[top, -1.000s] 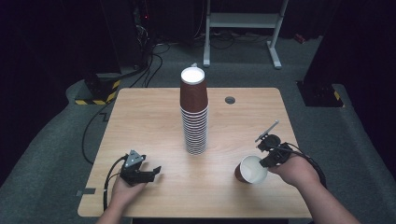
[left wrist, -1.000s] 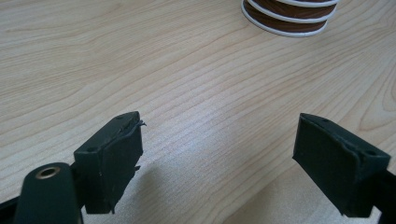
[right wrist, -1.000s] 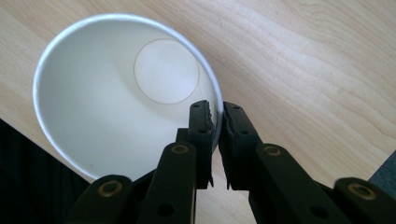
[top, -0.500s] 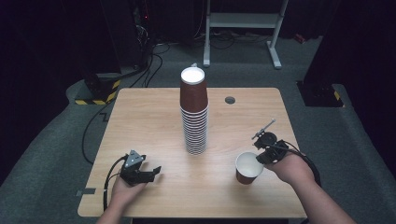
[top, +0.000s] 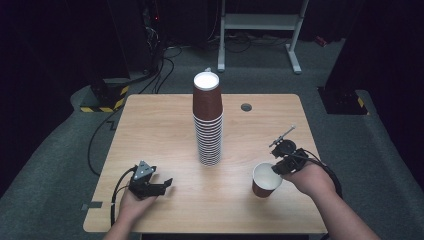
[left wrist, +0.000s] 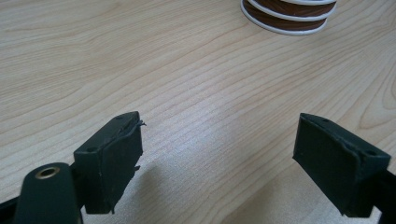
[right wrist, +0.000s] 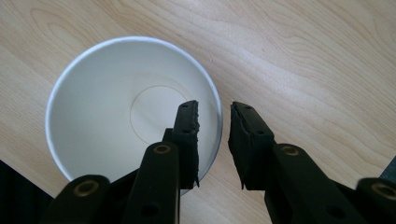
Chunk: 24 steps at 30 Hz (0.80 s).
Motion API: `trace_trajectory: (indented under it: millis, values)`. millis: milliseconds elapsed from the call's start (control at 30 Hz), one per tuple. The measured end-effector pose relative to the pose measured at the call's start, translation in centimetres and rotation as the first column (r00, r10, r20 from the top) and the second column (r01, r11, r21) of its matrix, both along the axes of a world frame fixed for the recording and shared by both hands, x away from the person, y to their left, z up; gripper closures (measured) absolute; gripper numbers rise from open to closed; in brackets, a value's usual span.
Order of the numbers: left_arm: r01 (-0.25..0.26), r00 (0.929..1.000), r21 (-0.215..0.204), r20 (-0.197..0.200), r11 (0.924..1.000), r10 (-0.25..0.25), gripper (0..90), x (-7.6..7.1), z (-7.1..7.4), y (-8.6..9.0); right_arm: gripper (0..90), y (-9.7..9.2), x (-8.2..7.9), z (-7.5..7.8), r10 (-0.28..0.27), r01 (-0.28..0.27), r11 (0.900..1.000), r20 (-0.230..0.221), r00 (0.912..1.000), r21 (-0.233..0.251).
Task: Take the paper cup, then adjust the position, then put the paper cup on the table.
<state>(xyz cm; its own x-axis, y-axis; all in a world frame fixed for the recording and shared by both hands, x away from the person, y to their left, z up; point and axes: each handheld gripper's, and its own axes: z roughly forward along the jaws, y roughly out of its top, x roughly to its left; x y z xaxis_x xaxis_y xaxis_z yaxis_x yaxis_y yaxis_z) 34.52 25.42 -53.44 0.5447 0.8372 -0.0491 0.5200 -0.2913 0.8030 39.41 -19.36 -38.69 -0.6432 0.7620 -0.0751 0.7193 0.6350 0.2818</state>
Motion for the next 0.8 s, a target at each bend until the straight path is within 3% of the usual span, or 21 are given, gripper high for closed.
trace_trajectory:
  millis: [267, 800]
  values:
    - [0.001, 1.0, 0.001, 0.003, 1.0, -0.001, 15.9, -0.1, 0.0, 0.0, 60.9, -0.5, 0.0, 1.5, -0.021, 0.019, 0.9988, 0.044, 0.9988, 0.046]
    - [-0.005, 1.0, -0.002, 0.0, 1.0, 0.005, 16.0, 0.0, 0.0, 0.0, 57.6, -1.0, 0.1, 2.0, -0.031, 0.025, 0.9969, 0.077, 0.9966, 0.075]
